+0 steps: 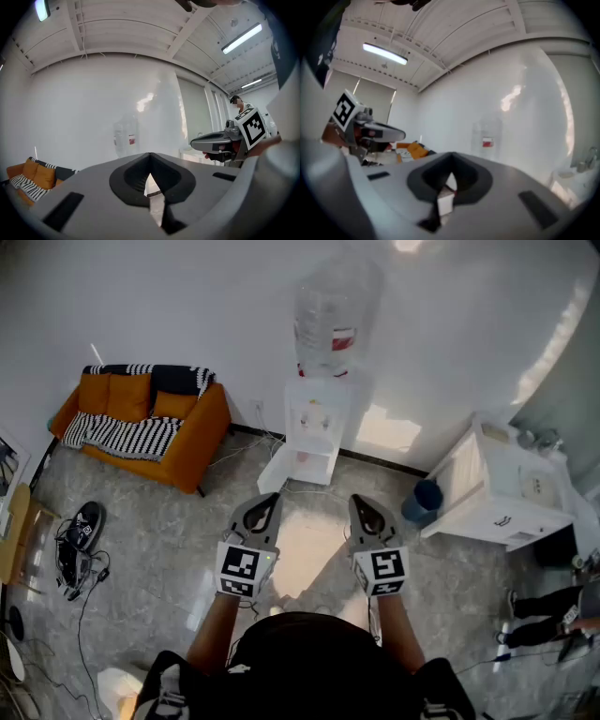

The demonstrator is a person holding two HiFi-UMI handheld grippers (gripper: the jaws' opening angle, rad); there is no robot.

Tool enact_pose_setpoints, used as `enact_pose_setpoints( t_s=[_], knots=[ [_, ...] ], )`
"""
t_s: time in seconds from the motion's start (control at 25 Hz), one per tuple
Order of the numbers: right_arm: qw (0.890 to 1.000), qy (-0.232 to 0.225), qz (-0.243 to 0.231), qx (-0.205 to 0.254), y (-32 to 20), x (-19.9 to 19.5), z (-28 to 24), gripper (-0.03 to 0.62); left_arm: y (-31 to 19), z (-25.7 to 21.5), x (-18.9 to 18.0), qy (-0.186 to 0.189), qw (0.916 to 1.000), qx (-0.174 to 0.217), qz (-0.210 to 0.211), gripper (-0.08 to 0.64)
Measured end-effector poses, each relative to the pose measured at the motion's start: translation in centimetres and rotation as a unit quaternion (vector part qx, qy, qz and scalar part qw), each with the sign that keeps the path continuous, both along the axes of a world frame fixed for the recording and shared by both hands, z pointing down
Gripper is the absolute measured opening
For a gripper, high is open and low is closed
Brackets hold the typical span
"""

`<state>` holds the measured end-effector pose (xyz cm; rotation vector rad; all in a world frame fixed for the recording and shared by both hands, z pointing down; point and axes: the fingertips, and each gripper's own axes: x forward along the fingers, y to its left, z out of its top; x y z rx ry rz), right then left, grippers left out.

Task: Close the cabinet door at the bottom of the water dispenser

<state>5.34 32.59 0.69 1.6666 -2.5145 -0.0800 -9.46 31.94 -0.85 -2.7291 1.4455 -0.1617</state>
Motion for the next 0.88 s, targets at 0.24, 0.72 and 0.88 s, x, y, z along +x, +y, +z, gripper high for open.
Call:
enact_pose_setpoints(
  t_s=[0.24,0.72,0.88],
  knots=[
    [1.0,-0.018,-0.002,-0.003,0.3,0.3,-0.2,0.034,0.3,0.1,0.4,-0.002,1.0,-0.001,0.0,0.009],
    [0.999,-0.04,-0.003,-0.02,1.5,3.8,1.0,0.034,1.7,1.0,3.3,-0.01,0.9999,-0.01,-0.008,0.009],
    [0.999,-0.043,-0.012,-0.021,2.0,5.3,1.4,0.034,2.3,1.5,4.7,-0.017,0.9996,-0.013,-0.017,0.009]
  ],
)
